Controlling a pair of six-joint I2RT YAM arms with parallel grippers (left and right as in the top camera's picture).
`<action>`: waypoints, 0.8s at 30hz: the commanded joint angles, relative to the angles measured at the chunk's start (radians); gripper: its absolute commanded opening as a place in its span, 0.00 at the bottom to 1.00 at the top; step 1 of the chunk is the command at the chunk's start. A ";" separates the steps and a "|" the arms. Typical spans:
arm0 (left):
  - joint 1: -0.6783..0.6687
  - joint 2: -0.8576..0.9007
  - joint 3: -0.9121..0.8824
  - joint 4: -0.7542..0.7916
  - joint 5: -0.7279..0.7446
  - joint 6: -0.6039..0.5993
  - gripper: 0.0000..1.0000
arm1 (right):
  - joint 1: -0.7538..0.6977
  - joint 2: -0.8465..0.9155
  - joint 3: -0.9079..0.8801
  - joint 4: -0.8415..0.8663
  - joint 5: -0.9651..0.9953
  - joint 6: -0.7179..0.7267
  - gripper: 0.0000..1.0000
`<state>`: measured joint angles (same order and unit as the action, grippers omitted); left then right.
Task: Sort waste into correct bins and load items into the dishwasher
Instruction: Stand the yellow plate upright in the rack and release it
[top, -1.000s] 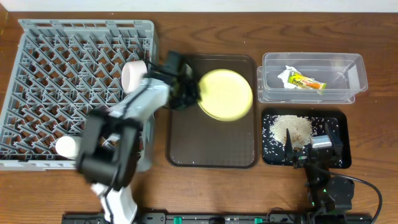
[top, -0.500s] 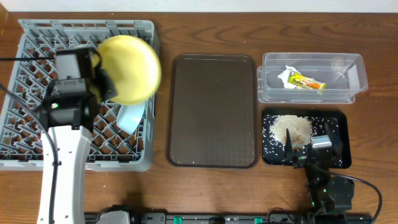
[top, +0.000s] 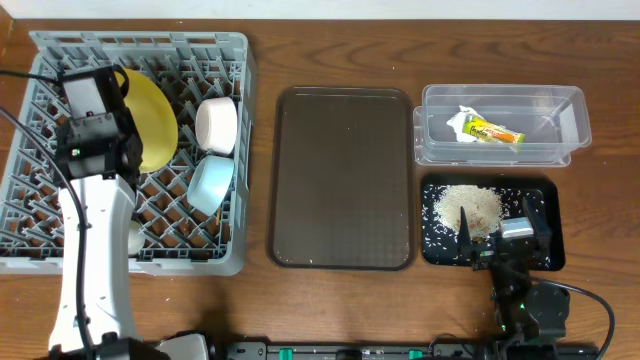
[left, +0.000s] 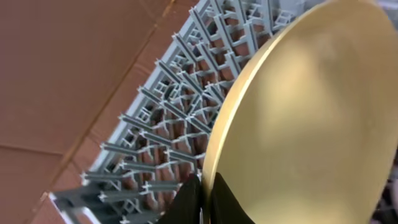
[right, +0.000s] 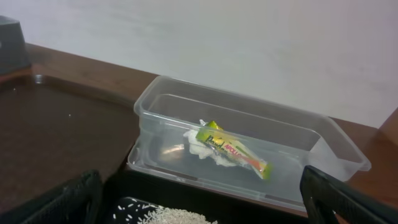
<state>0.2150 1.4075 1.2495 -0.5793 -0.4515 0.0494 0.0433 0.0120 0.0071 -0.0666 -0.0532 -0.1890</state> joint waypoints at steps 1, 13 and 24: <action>0.005 0.026 -0.007 0.009 -0.026 0.085 0.08 | -0.010 -0.006 -0.002 -0.003 -0.004 -0.006 0.99; -0.084 0.023 -0.007 -0.038 -0.019 0.051 0.41 | -0.010 -0.006 -0.002 -0.003 -0.004 -0.007 0.99; -0.235 -0.120 -0.007 -0.176 0.193 -0.087 0.48 | -0.010 -0.006 -0.002 -0.003 -0.004 -0.007 0.99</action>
<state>-0.0074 1.3373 1.2491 -0.7353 -0.3065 0.0647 0.0433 0.0120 0.0071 -0.0666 -0.0532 -0.1890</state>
